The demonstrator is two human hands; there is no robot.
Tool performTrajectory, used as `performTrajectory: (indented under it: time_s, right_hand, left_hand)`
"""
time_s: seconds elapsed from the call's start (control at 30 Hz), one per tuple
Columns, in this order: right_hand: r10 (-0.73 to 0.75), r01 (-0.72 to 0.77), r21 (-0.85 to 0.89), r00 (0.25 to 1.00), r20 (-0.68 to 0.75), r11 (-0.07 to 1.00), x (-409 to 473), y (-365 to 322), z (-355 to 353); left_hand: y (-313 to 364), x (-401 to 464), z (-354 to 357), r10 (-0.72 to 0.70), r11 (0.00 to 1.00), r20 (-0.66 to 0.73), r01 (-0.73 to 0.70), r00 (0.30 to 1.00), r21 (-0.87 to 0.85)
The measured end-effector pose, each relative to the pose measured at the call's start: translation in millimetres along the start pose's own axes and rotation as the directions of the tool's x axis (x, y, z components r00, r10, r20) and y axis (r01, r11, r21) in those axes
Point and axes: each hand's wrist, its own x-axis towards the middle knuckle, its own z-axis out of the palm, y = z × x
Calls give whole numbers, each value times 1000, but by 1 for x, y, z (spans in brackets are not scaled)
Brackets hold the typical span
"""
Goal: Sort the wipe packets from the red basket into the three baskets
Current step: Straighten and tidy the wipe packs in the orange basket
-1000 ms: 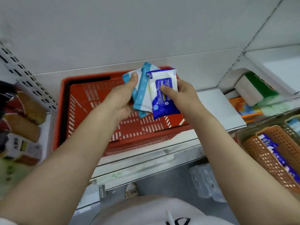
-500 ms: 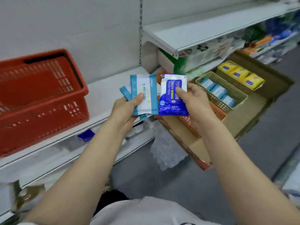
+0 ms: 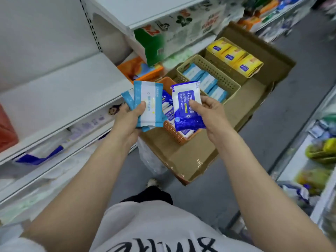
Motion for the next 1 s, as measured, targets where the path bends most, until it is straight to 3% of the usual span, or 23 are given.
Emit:
performTrajectory:
  time_s: [0.3,0.47,0.57,0.63,0.73,0.8,0.87,1.0]
  right_hand:
    - [57,-45,-220,997,49,974,99,-29,-35]
    - [87,50,-452,957,277,891,149,-17,-26]
    - [122,227,-642,883,453,733,188,1,-17]
    - [153,411,-724,804,574,554,213,12,-7]
    - [260,668,-697,646,717,260,239,23,7]
    - [308,760,-634,574,759,143,249,27,18]
    - [341,811,-578,520,783,93,256,31,29]
    - [441,845,-524,432,787,107,259,48,51]
  left_hand:
    - [2,47,61,-18,999,-156,12,988,-43]
    - [-4,56,61,-2,996,-293,-24,956,-84]
    - [-16,53,61,-12,987,-425,-57,905,-148]
    - [-25,47,65,-11,979,-492,-92,870,-184]
    - [-46,36,79,-37,963,-567,-123,823,-241]
    - [-59,30,90,-62,951,-601,-136,797,-278]
    - [-71,24,98,-89,938,-621,-145,779,-316]
    - [-87,15,102,-131,917,-666,-165,734,-362]
